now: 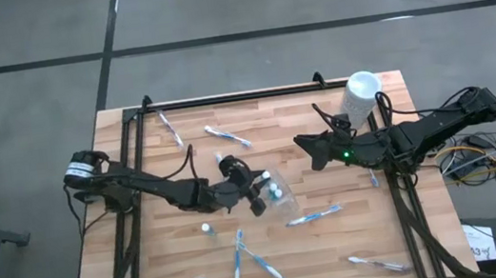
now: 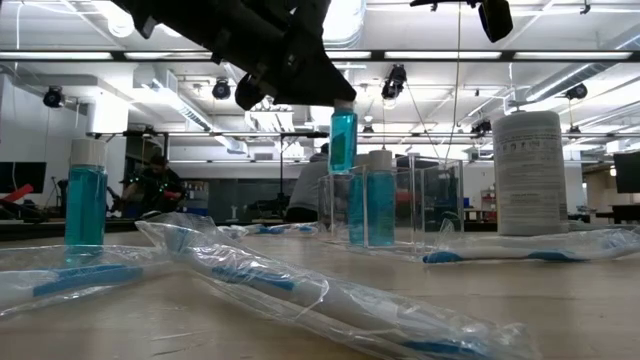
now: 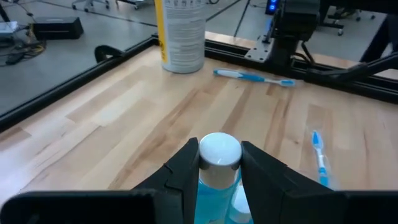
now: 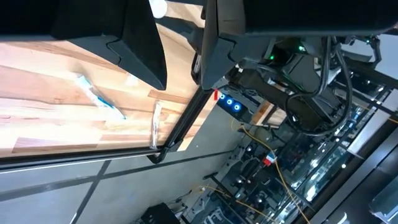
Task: Pick & Place toothbrushing station
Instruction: Put the blue mouthwash into the middle section of the transparent organizer
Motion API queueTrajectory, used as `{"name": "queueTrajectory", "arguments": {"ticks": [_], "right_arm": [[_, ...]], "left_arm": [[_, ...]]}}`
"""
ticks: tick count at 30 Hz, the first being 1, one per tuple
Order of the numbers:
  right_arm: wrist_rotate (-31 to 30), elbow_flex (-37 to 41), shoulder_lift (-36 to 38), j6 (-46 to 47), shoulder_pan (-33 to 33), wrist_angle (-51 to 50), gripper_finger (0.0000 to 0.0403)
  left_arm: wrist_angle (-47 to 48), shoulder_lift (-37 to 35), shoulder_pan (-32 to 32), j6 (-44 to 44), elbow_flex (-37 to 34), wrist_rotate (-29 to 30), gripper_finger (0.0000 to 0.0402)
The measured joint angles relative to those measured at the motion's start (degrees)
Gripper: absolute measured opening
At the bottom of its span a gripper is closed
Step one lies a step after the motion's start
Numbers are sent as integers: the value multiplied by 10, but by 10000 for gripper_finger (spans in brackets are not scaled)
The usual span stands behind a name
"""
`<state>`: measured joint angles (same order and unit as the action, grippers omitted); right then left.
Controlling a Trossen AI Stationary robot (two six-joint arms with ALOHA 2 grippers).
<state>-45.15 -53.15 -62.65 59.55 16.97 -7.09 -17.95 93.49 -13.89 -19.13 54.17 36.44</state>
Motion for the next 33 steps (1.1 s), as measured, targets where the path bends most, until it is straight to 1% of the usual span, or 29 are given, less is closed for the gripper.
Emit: {"name": "queueTrajectory", "arguments": {"ticks": [12,16,21,23,29,33], "right_arm": [[0,0,0,0,0,1,98],[0,0,0,-2,0,1,98],[0,0,0,-2,0,1,98],[0,0,0,-2,0,0,98],[0,0,0,-2,0,0,98],[0,0,0,-2,0,0,98]], "left_arm": [[0,5,10,-1,-11,-8,106],[-19,6,19,-1,-20,-8,106],[-54,7,27,2,-25,-37,106],[-56,7,27,2,-26,-40,106],[-57,7,26,-39,-28,-50,106],[-71,8,26,-8,-29,-66,106]]}}
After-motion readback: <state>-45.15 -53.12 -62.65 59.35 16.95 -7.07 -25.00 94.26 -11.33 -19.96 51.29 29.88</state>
